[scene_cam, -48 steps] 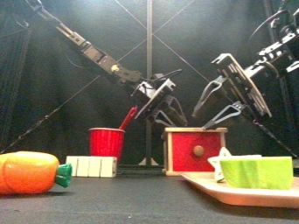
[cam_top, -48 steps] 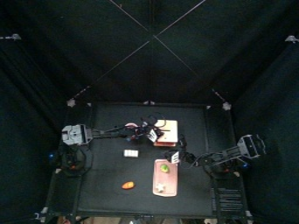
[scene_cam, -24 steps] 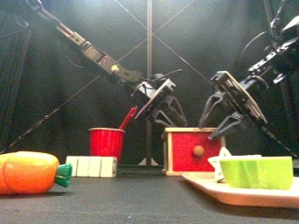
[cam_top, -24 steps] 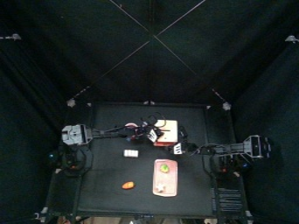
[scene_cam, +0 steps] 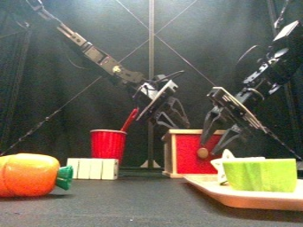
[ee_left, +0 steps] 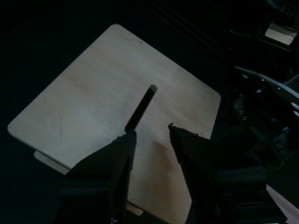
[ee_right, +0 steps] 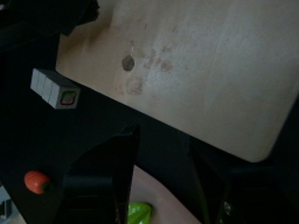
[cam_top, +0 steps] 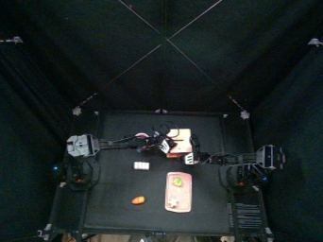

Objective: Grab drawer handle

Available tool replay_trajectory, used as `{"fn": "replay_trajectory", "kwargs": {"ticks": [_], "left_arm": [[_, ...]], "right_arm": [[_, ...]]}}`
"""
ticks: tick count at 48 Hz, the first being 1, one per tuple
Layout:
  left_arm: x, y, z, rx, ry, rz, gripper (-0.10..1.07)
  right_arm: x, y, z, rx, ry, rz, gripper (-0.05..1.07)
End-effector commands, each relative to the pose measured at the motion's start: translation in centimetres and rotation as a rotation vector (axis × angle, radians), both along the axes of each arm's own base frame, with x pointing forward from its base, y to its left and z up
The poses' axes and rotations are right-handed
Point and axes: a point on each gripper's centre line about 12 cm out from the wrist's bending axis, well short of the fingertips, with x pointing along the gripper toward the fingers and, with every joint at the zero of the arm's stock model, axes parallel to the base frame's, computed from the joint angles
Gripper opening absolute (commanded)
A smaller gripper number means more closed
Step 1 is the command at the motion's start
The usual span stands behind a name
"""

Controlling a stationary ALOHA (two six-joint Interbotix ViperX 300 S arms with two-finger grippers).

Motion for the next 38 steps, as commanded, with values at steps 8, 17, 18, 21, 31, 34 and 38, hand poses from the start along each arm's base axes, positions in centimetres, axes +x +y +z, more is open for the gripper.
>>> {"fn": "replay_trajectory", "kwargs": {"ticks": [8,17,18,21,31,34,38], "left_arm": [[0.5,0.1,1.1,0.009,-0.029,-0.001,0.77],[0.6,0.0,1.1,0.011,-0.03,-0.004,0.77],[0.6,0.1,1.1,0.011,-0.03,-0.002,0.77],[0.7,0.0,1.2,0.012,-0.033,-0.004,0.77],[0.6,0.1,1.1,0.01,-0.032,-0.001,0.77],[0.6,0.0,1.0,0.01,-0.029,-0.004,0.77],[0.6,0.0,1.0,0.01,-0.029,-0.004,0.77]], "right_arm": [[0.4,-1.4,1.1,-0.052,-0.05,-0.081,0.79],[0.6,-1.3,0.5,-0.047,-0.034,-0.086,0.79],[0.6,-1.4,0.3,-0.044,-0.027,-0.09,0.78],[0.7,-1.4,0.1,-0.045,-0.019,-0.093,0.78],[1.0,-1.7,-0.4,-0.056,-0.007,-0.108,0.75],[1.0,-1.7,-0.5,-0.056,-0.007,-0.114,0.72],[1.0,-1.8,-0.5,-0.059,-0.009,-0.125,0.67]]}}
